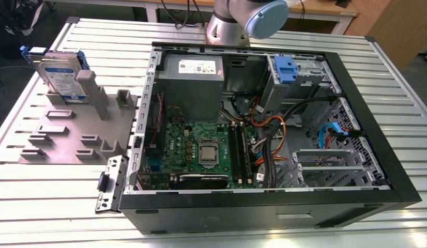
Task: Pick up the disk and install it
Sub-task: 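Pick up the disk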
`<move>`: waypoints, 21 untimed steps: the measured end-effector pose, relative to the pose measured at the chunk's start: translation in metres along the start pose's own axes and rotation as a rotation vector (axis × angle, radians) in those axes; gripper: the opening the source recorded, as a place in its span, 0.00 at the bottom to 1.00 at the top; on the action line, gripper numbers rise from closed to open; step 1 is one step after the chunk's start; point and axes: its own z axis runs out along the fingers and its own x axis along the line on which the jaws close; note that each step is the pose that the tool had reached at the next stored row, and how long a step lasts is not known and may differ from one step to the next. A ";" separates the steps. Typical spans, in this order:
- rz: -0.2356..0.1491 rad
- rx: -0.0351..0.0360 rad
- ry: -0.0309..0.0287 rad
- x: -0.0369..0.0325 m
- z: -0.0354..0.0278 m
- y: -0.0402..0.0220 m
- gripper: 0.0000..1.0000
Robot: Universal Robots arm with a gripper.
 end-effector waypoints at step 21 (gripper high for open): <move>-0.049 -0.0002 0.0021 0.0000 0.0000 0.0000 0.11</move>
